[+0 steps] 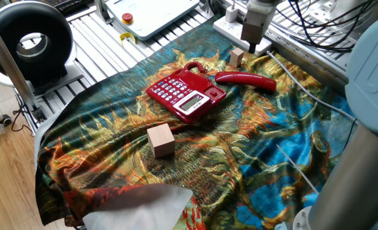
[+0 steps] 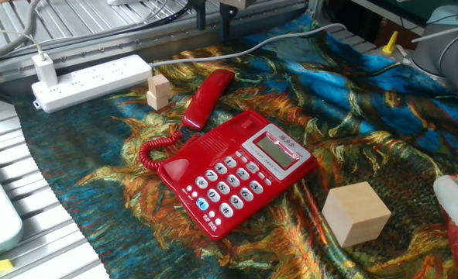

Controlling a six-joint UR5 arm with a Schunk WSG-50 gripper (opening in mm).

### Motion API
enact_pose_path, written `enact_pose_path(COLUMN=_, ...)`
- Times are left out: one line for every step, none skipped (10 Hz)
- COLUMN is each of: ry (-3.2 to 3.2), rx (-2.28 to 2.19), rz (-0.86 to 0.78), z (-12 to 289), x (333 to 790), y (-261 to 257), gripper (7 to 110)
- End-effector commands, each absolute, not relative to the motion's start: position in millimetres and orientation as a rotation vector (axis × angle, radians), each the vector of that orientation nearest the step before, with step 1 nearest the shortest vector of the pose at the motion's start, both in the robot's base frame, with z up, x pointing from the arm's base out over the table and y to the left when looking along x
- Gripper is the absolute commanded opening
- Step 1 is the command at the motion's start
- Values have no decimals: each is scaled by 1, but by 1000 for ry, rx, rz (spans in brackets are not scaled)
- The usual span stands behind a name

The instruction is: Place the handset of the telephone on the corresponding phone cradle

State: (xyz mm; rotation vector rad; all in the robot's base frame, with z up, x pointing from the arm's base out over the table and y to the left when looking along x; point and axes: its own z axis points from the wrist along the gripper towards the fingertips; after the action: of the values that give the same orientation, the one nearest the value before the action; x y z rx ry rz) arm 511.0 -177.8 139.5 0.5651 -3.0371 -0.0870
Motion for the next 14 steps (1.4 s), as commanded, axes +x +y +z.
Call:
enact_pose_path(ry=-3047, rx=505, rz=-212, z=143, x=509, y=-158, gripper=44)
enact_pose_path(ry=-3049, rx=519, rz=-226, z=143, x=510, y=-156, gripper=44)
enact_pose_path(ry=-3046, rx=524, rz=-217, z=143, x=509, y=-157, gripper=44)
enact_pose_path(ry=-3044, rx=523, rz=-207, z=143, x=509, y=-159, gripper=44)
enact_pose_path(ry=-3044, rx=523, rz=-205, z=143, x=509, y=-159, gripper=44)
enact_pose_path(ry=-3041, rx=532, rz=-203, z=143, x=509, y=-160, gripper=44)
enact_pose_path(ry=-3036, rx=536, rz=-197, z=142, x=508, y=-161, gripper=44)
enact_pose_path(ry=-3031, rx=544, rz=-182, z=140, x=508, y=-162, gripper=44)
enact_pose_path(ry=-3025, rx=570, rz=-138, z=135, x=510, y=-164, gripper=44)
enact_pose_path(ry=-3023, rx=609, rz=-102, z=127, x=514, y=-162, gripper=44)
enact_pose_path(ry=-3016, rx=674, rz=-61, z=121, x=518, y=-165, gripper=44)
enact_pose_path(ry=-3000, rx=776, rz=8, z=117, x=523, y=-174, gripper=44)
enact_pose_path(ry=-2993, rx=859, rz=73, z=113, x=530, y=-183, gripper=44)
enact_pose_path(ry=-2994, rx=910, rz=86, z=108, x=537, y=-185, gripper=44)
